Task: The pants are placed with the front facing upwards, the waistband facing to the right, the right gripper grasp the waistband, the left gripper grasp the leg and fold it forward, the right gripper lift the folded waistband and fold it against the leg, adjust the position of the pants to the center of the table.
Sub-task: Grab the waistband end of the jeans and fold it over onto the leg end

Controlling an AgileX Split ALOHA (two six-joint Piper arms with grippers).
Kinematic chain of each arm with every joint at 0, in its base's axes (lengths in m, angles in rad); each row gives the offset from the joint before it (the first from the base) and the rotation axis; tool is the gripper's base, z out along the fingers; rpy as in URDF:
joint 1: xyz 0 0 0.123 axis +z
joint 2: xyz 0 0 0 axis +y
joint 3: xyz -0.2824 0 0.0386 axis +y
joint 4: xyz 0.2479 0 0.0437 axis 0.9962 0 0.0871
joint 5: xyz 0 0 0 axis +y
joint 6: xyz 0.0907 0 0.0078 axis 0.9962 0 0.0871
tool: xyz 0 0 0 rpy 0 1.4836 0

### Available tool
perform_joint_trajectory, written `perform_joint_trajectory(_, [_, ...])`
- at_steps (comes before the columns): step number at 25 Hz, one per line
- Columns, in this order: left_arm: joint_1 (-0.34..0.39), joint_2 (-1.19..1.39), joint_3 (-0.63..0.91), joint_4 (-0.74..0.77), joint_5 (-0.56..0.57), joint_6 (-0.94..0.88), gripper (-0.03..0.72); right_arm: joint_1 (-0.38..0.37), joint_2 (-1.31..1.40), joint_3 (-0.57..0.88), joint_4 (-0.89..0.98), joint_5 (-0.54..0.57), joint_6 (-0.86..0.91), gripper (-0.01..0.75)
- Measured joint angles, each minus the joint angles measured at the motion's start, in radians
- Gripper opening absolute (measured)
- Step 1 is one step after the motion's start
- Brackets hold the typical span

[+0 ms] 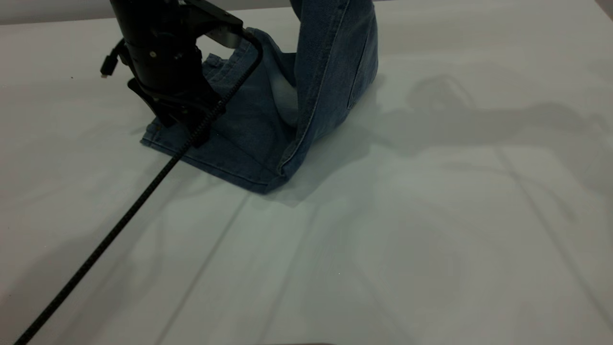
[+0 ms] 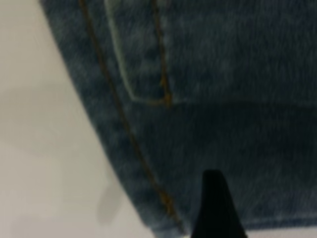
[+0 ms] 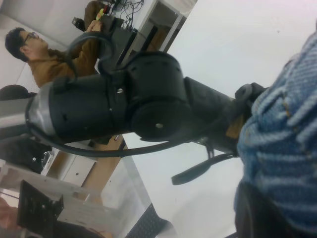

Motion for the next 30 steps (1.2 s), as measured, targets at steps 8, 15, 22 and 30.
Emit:
perform_joint_trajectory(8, [0.000, -0.109, 0.009, 0.010, 0.042, 0.000, 0.442, 0.016, 0.000, 0.000, -0.014, -0.028, -0.001, 0.069])
perform_joint_trajectory(15, [0.024, -0.386, 0.009, 0.149, 0.082, -0.067, 0.442, 0.072, 0.000, 0.000, -0.018, -0.143, -0.018, 0.069])
perform_joint_trajectory(22, [0.041, -0.642, 0.009, 0.207, 0.082, -0.222, 0.442, 0.265, 0.008, 0.002, 0.086, -0.483, -0.150, 0.069])
perform_joint_trajectory(30, [0.041, -0.786, 0.009, 0.206, 0.112, -0.242, 0.442, 0.444, 0.151, -0.029, 0.283, -0.803, -0.439, 0.071])
